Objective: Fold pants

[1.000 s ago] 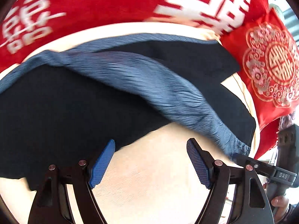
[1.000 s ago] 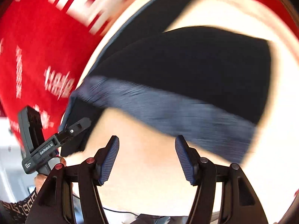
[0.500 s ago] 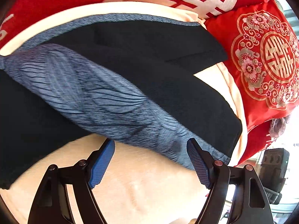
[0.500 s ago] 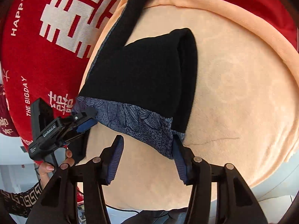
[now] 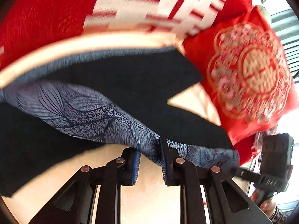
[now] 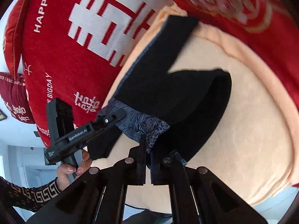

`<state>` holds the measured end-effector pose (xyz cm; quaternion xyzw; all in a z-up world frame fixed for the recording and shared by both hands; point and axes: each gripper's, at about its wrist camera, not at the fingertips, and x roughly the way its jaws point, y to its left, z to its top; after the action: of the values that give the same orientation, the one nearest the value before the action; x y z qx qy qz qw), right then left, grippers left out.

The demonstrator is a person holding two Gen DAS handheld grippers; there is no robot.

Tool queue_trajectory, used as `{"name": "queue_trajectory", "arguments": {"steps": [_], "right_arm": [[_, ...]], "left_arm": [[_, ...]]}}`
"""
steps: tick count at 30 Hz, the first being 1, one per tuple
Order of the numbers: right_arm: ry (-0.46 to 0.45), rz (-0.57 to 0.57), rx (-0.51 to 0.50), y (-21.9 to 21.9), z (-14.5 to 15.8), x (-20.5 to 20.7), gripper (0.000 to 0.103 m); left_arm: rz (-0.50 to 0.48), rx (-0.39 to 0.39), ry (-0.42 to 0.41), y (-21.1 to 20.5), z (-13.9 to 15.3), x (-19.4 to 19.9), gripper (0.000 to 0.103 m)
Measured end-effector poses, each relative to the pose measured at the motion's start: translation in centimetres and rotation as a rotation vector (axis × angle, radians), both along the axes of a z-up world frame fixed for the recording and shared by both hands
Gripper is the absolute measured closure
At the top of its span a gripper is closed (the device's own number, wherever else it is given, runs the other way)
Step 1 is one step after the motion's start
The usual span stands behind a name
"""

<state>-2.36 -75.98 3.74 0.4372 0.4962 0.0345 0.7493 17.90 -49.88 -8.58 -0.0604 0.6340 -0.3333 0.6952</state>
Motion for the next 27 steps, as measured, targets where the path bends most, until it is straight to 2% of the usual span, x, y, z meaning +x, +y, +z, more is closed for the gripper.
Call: {"name": "queue_trajectory", "arguments": {"steps": [4,7,11,13,15,16,17,18,19,20,22,24,27], "right_arm": [[-0.065,0.023,-0.069,-3.1,3.1,4.8,0.100],[-0.080,0.045,-0.146,-5.2,4.0,10.3,0.100],[-0.054,0.083,-0.246,-6.9,3.2,16.8,0.099],[-0.031,0.099,-0.278,-7.9,1.9,17.8,0.097],[0.019,0.101,-0.355,-8.1,0.6,20.0,0.096],[0.051,0.104,-0.382,-8.3,-0.4,20.9,0.093],[0.086,0.112,-0.408,-8.3,-1.4,21.7,0.081],[0.100,0.122,-0.424,-8.2,-1.9,22.3,0.060],[0.098,0.133,-0.454,-7.9,-2.2,22.7,0.045],[0.084,0.139,-0.488,-7.6,-2.0,22.9,0.022],[0.027,0.154,-0.532,-6.9,-1.0,22.9,0.021],[0.018,0.166,-0.568,-6.2,0.0,23.0,0.021],[0.008,0.121,-0.532,-6.2,1.4,21.3,0.021]], "left_arm": [[0.044,-0.014,-0.054,-1.1,1.6,3.4,0.082],[0.083,-0.005,-0.110,-1.8,2.3,6.2,0.082],[0.122,0.080,-0.194,-1.8,3.0,9.1,0.081],[0.144,0.123,-0.215,-1.2,2.8,9.9,0.081],[0.162,0.179,-0.227,0.0,2.1,10.2,0.060],[0.175,0.203,-0.233,0.8,1.6,10.2,0.033],[0.189,0.229,-0.240,1.4,1.2,10.1,0.030],[0.190,0.258,-0.235,2.0,0.5,9.9,0.030],[0.184,0.287,-0.222,2.8,-0.2,9.7,0.030],[0.187,0.320,-0.214,3.6,-1.0,9.4,0.030],[0.191,0.365,-0.194,4.7,-2.3,9.0,0.030],[0.189,0.405,-0.173,5.6,-3.6,8.6,0.030],[0.184,0.458,-0.132,6.4,-5.6,8.1,0.030]]}}
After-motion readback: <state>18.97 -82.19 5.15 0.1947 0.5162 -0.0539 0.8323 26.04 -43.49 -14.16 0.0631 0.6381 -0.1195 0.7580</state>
